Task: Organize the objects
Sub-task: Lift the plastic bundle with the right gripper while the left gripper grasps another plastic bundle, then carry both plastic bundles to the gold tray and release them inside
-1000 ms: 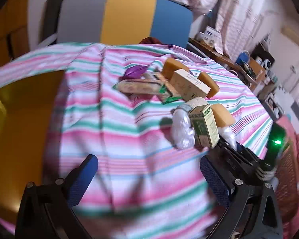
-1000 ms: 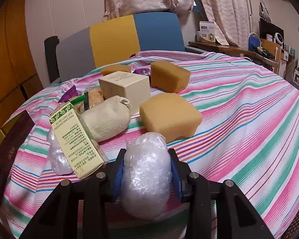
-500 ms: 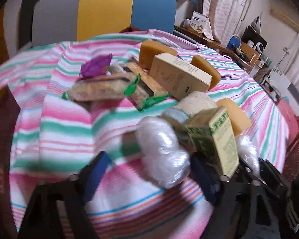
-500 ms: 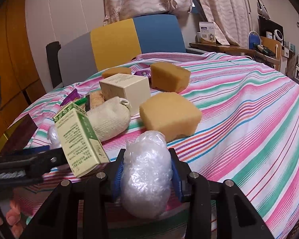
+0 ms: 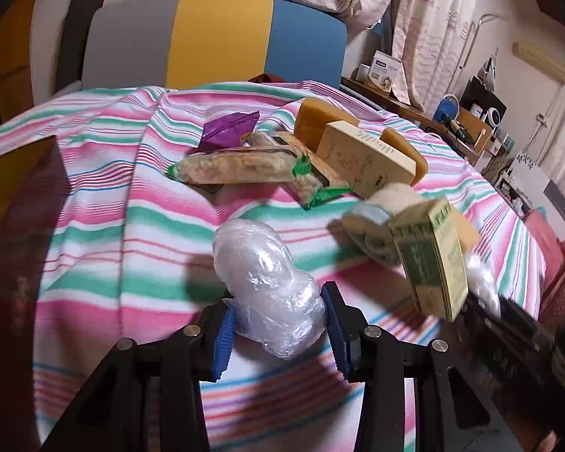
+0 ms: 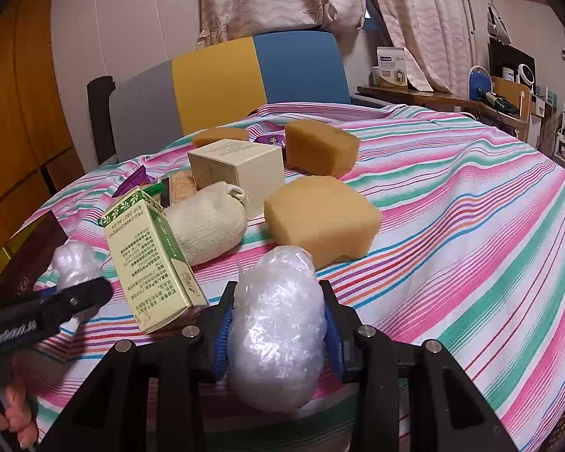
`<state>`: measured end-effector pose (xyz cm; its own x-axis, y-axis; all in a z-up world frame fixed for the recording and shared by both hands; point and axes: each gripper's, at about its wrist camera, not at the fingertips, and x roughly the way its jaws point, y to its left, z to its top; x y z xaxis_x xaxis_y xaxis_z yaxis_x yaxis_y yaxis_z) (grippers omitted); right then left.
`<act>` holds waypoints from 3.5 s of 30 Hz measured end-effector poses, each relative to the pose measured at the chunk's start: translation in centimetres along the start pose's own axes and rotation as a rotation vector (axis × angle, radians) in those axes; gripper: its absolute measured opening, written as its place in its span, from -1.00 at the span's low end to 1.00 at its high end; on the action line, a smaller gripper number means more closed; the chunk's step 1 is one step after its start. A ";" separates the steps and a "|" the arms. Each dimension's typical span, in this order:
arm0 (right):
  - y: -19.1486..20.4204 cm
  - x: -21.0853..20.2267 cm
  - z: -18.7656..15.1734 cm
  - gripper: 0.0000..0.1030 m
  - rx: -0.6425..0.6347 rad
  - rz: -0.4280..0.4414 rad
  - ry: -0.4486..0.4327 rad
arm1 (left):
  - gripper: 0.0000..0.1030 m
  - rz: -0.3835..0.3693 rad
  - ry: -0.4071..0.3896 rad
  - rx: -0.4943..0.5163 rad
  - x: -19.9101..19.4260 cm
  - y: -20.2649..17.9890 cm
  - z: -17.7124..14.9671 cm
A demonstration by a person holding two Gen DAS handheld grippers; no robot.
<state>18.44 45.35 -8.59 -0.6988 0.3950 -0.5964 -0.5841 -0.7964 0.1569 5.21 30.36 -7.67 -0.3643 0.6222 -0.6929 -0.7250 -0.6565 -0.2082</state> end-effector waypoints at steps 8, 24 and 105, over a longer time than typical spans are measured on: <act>0.3 -0.1 -0.1 -0.20 -0.011 -0.012 -0.005 | -0.16 0.001 -0.033 0.016 -3.6 -0.1 -2.3; -0.3 -3.3 -0.3 -0.28 0.089 -0.091 0.000 | -0.16 0.059 -0.174 -0.037 -12.9 4.8 -2.3; 36.1 -3.2 -3.6 0.20 -0.329 0.737 0.327 | 1.00 0.703 -0.422 -0.819 -28.6 26.3 -6.7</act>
<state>1.04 13.68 -3.84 -0.6683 -0.3846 -0.6367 0.1546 -0.9091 0.3868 0.44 -7.59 2.08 -0.8149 0.0016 -0.5797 0.2543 -0.8976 -0.3600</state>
